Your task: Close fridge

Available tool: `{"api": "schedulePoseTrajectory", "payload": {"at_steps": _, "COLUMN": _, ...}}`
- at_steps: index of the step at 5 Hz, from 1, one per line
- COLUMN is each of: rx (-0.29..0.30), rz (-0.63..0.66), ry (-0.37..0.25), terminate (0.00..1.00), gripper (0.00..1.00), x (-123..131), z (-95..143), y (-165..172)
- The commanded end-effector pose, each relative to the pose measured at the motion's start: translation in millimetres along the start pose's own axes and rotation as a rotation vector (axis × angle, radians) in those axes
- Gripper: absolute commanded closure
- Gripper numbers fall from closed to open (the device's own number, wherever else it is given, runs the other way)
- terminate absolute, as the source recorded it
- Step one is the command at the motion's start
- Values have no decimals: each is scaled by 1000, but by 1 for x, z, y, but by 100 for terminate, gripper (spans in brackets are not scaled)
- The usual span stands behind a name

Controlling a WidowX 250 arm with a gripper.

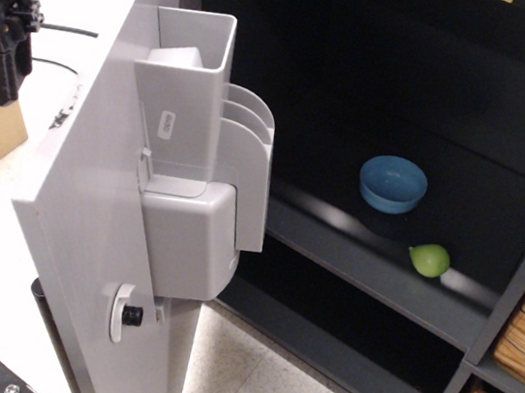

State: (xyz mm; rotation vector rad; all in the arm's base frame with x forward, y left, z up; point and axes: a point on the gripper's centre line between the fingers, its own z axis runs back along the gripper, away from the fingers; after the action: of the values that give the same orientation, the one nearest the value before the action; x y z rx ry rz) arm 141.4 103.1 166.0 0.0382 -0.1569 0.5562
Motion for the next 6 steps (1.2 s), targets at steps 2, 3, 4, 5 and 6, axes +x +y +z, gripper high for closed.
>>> {"api": "schedulePoseTrajectory", "payload": {"at_steps": 2, "rx": -14, "rz": 34, "ry": -9, "terminate": 0, "gripper": 0, "x": 1, "z": 11, "y": -1}}
{"api": "schedulePoseTrajectory", "payload": {"at_steps": 3, "rx": -46, "rz": 52, "ry": -7, "terminate": 0, "gripper": 0, "x": 0, "z": 25, "y": -5}}
{"api": "schedulePoseTrajectory", "payload": {"at_steps": 4, "rx": -77, "rz": 59, "ry": -5, "terminate": 0, "gripper": 0, "x": -3, "z": 38, "y": -14}}
{"api": "schedulePoseTrajectory", "payload": {"at_steps": 5, "rx": -103, "rz": 59, "ry": -10, "terminate": 0, "gripper": 0, "x": -6, "z": 42, "y": -31}}
{"api": "schedulePoseTrajectory", "payload": {"at_steps": 6, "rx": -111, "rz": 77, "ry": -14, "terminate": 0, "gripper": 0, "x": -8, "z": 29, "y": -55}}
